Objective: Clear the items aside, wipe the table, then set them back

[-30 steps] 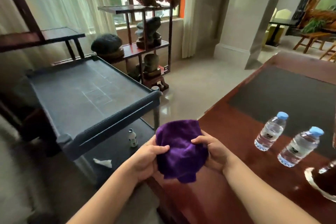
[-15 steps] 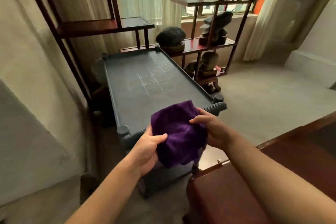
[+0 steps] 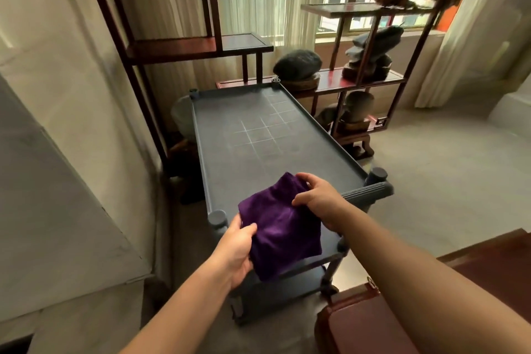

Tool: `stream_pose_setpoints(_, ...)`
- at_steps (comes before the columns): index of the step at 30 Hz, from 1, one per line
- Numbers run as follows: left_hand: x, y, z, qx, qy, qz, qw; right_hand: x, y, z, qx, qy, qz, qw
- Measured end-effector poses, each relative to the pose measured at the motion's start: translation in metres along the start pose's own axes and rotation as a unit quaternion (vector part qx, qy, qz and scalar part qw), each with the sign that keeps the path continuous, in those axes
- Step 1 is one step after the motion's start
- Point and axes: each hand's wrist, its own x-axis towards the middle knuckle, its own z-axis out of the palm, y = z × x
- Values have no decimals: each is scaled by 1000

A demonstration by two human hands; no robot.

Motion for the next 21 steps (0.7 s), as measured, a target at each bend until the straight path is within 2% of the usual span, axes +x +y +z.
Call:
stream_pose_setpoints(2, 1, -2, -3, 7, 7, -8, 1000, 1, 1, 4, -101, 29, -24, 994)
stream_pose_setpoints(5, 5, -2, -5, 15, 12, -10, 1000, -1, -1, 8, -257, 61, -53, 963)
stream_pose_setpoints(9, 8, -2, -4, -11, 24, -16, 1000, -5, -3, 7, -362, 73, -54, 928)
stream_pose_setpoints(12, 12, -6, -11, 15, 43, -22, 999, -13, -3, 5, -358, 63, -32, 931)
stream_pose_setpoints(17, 11, 0, -36, 102, 75, -11, 992, -22, -7, -7, -298, 106, -39, 948)
stream_pose_setpoints(19, 14, 5, -44, 195, 126, 23, 972, -29, -11, -18, -291, 114, -33, 949)
stream_pose_setpoints(21, 5, 22, -38, 219, 158, 72, 960, -36, -18, -30, -285, 150, -45, 946)
